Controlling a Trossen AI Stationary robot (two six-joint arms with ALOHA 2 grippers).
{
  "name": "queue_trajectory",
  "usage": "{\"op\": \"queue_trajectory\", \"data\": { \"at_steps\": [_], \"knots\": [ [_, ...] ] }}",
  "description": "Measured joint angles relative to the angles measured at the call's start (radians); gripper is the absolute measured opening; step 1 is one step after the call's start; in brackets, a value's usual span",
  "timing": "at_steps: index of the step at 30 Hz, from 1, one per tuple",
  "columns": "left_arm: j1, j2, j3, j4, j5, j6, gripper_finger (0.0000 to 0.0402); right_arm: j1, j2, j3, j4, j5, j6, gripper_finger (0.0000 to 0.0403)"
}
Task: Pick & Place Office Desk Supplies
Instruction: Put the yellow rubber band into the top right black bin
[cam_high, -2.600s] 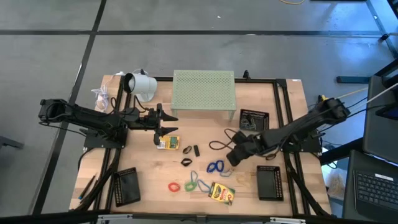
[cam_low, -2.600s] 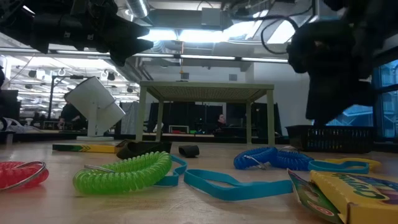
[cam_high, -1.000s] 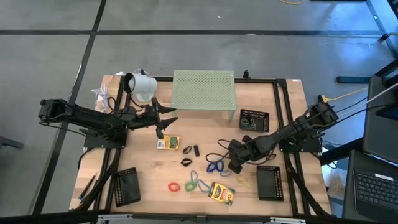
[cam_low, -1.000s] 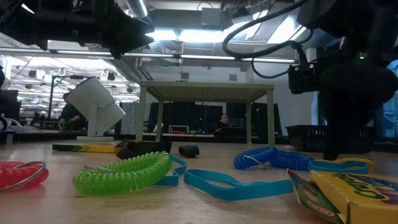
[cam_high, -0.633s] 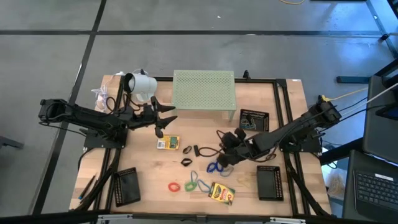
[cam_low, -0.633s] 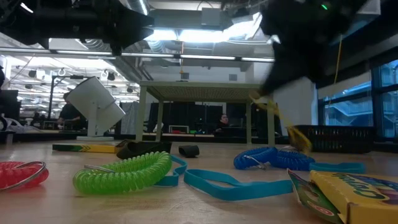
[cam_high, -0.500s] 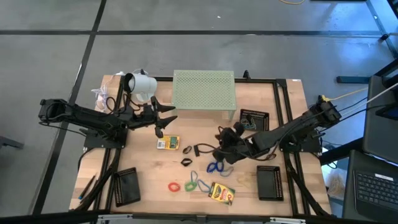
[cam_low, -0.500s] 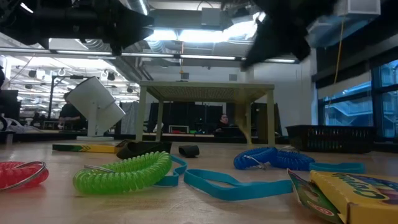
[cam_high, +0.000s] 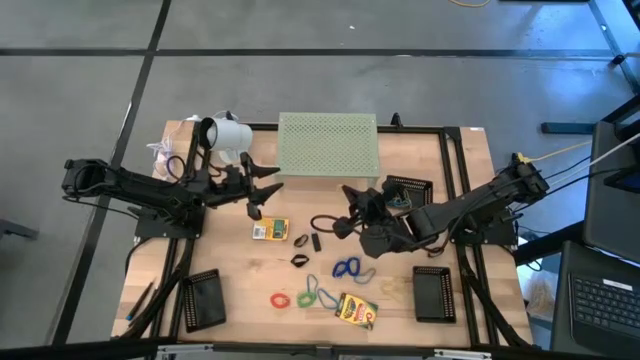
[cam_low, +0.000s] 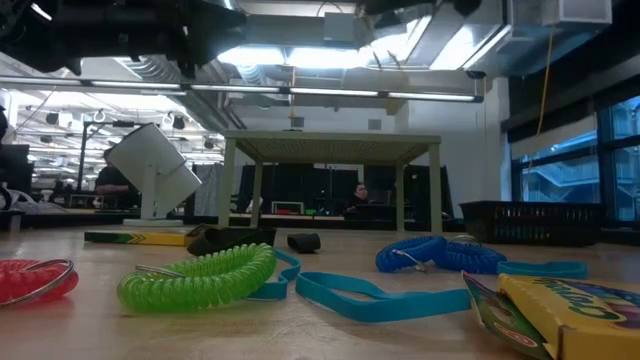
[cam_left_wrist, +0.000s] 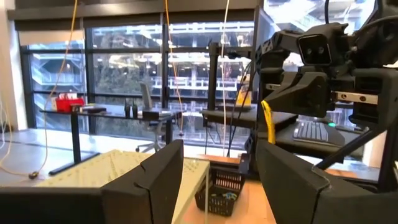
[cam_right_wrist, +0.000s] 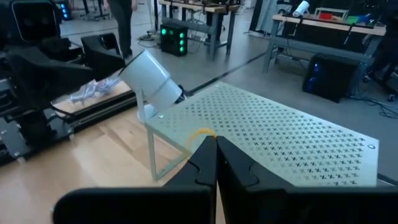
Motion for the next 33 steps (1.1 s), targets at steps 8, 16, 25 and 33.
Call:
{"op": "queue_trajectory", "data": {
  "at_steps": [8, 16, 25, 33],
  "knots": [
    [0.000, 0.000, 0.000, 0.006, 0.000, 0.002, 0.0198, -0.002, 0.000, 0.001, 0.007, 0.000, -0.011, 0.0001],
    [0.000, 0.000, 0.000, 0.006, 0.000, 0.002, 0.0198, -0.023, -0.001, 0.001, -0.042, 0.000, -0.027, 0.0003],
    [0.000, 0.000, 0.000, 0.006, 0.000, 0.002, 0.0198, -0.086, -0.084, 0.000, -0.418, -0.144, 0.173, 0.0004],
    [0.000, 0.000, 0.000, 0.003, -0.001, 0.002, 0.0198, -0.142, -0.229, 0.001, -0.887, -0.369, 0.477, 0.0004]
  ]
}}
